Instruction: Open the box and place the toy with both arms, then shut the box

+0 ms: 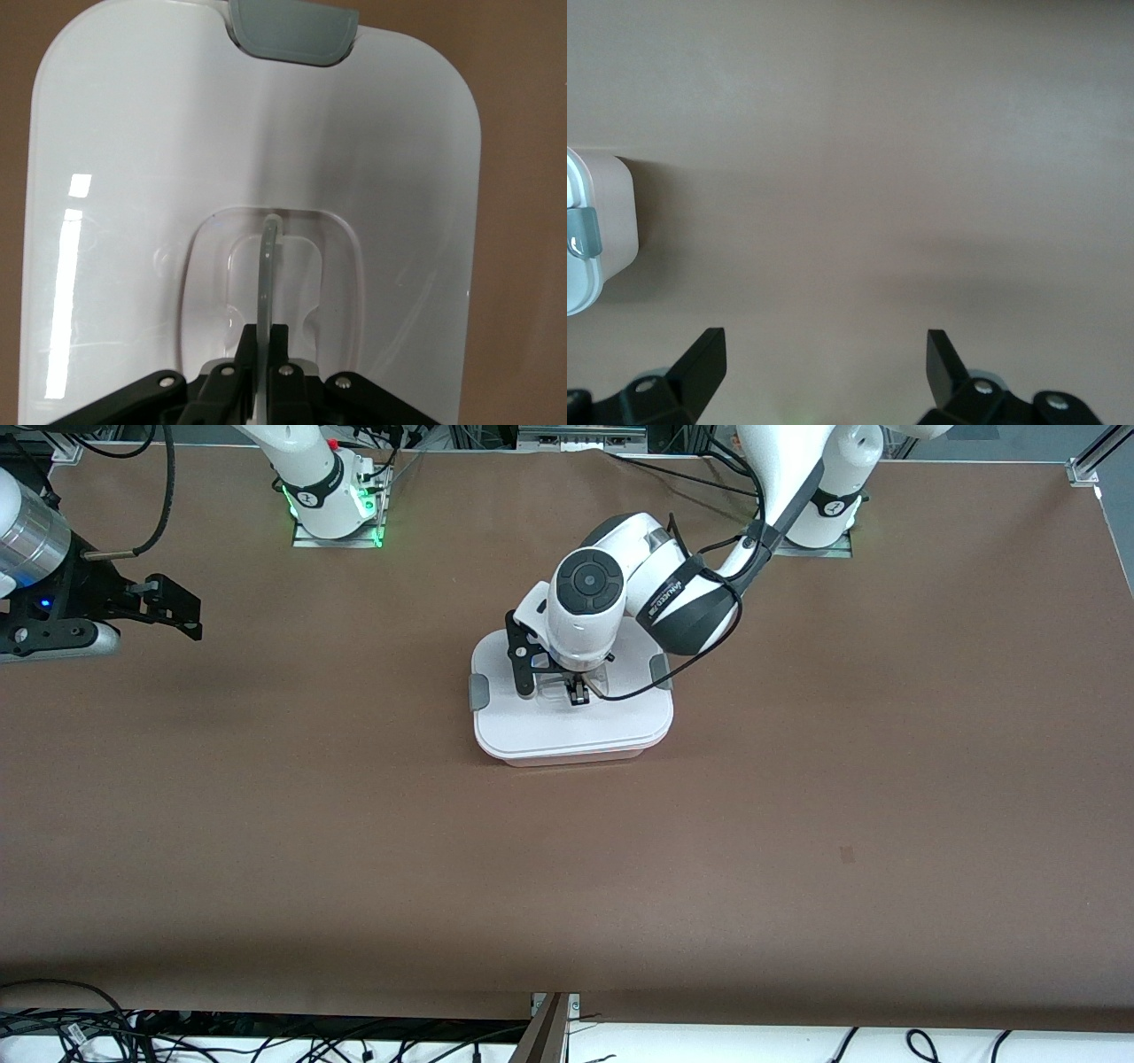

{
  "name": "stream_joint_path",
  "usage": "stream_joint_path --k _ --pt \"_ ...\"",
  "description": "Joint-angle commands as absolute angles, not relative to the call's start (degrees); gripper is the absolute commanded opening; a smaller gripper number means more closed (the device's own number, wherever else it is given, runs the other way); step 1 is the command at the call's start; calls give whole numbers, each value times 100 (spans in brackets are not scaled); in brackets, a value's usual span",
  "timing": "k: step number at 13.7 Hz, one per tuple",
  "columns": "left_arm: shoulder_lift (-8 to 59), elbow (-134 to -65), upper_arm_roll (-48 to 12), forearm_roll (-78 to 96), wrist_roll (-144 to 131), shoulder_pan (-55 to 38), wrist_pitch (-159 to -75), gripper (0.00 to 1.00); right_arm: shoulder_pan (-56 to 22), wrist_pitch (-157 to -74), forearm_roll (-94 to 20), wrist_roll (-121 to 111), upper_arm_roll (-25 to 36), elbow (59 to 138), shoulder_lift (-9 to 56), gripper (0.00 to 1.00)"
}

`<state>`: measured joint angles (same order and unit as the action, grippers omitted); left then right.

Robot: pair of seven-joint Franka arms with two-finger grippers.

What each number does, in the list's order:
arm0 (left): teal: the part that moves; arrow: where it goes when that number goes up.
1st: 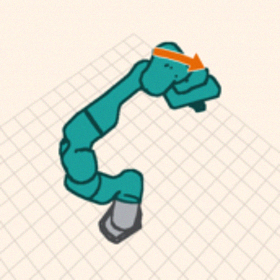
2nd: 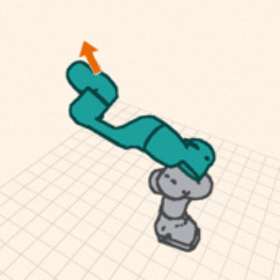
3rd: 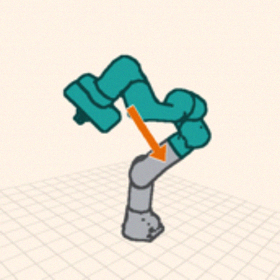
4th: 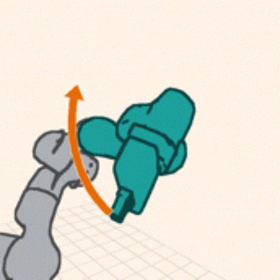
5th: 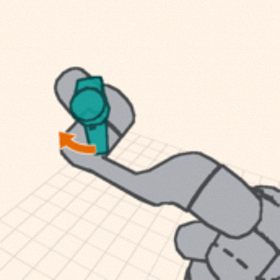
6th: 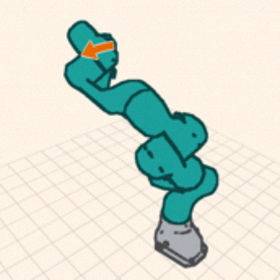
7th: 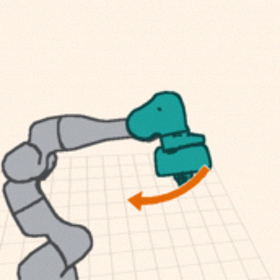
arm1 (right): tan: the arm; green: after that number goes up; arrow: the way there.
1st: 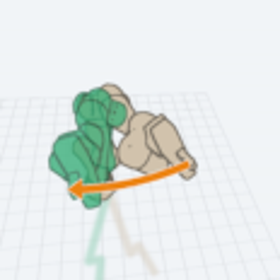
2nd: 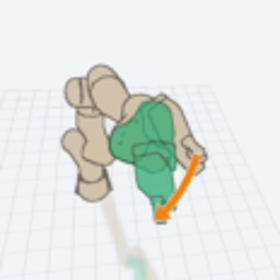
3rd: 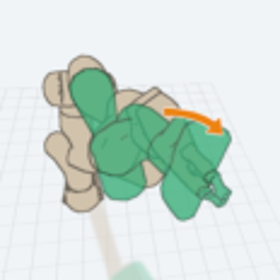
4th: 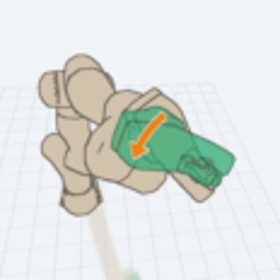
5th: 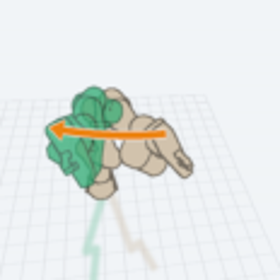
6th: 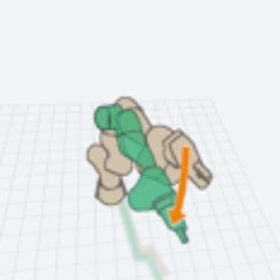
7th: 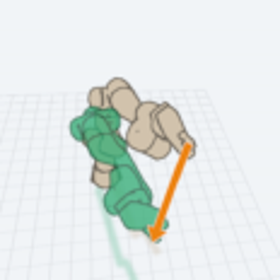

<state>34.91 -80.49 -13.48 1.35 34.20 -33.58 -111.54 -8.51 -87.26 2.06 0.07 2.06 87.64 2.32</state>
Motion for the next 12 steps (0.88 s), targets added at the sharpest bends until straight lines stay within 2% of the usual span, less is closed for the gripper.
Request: stream_joint_path --k 1,9,10,11,12 --pt "3525 -8016 -1292 -88 3445 -3401 -11145 0 -826 -8666 264 62 185 8640 264 100" --pt "3595 -8068 -1292 -18 3375 -3393 -11294 0 -826 -8631 264 70 246 8622 237 100" --pt "3577 -8060 -1292 -35 3384 -3393 -11303 3 -826 -8631 272 70 246 8622 237 100" --pt "3534 -8042 -1292 -79 3453 -3384 -11311 97 -826 -8631 264 44 255 8622 237 100" --pt "3429 -8042 -1318 -88 3506 -3349 -11277 100 -817 -8631 264 27 264 8622 229 100"
